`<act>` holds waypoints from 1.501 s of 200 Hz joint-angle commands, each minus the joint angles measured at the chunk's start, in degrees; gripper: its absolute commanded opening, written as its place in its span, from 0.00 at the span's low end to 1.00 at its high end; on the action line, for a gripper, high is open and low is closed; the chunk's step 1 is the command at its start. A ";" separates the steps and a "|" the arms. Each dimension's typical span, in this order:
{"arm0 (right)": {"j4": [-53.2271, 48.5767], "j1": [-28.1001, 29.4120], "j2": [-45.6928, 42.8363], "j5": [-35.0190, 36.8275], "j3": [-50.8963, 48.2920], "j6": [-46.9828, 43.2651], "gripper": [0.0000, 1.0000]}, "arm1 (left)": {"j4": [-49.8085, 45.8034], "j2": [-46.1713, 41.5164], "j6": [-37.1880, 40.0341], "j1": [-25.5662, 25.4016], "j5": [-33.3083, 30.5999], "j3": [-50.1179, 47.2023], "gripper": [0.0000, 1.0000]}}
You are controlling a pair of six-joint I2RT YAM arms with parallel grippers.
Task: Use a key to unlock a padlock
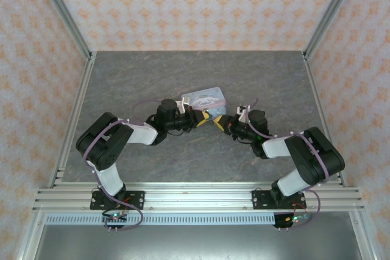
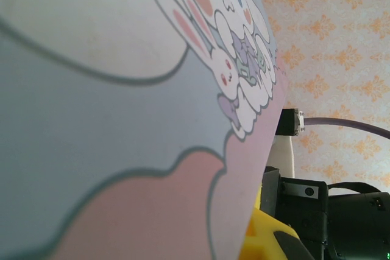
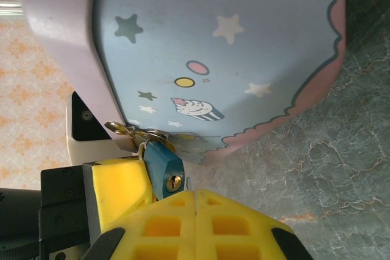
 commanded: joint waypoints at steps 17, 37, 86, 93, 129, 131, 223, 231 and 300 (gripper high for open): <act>-0.22 -0.28 -1.52 0.08 2.18 -0.86 0.00 | 0.20 -2.41 0.71 0.34 1.41 0.20 0.00; -0.48 -0.27 -1.34 0.07 2.49 -0.86 0.00 | 0.35 -2.37 0.51 0.37 1.37 0.20 0.00; 0.09 -0.30 -1.20 -0.04 2.66 -0.69 0.00 | -0.57 -2.75 1.11 0.38 1.50 0.29 0.00; 0.05 -0.24 -1.24 -0.09 2.57 -0.69 0.00 | -0.58 -2.77 1.18 0.33 1.47 0.20 0.00; 0.05 -0.11 -1.90 -0.67 2.82 -0.42 0.00 | -0.46 -2.70 1.03 0.41 1.20 0.00 0.00; 0.00 -0.08 -1.93 -0.72 2.84 -0.40 0.00 | -0.51 -2.69 0.99 0.37 1.20 0.02 0.00; -0.67 1.85 -1.24 0.16 2.84 -1.21 0.00 | 0.11 -2.50 0.01 0.35 0.67 0.28 0.00; -0.48 1.81 -0.90 0.34 2.67 -1.26 0.00 | 0.12 -2.46 0.01 0.37 0.67 0.28 0.00; 0.21 1.52 0.22 2.13 2.82 -2.16 0.00 | 0.25 -2.77 0.03 0.39 1.20 -0.06 0.00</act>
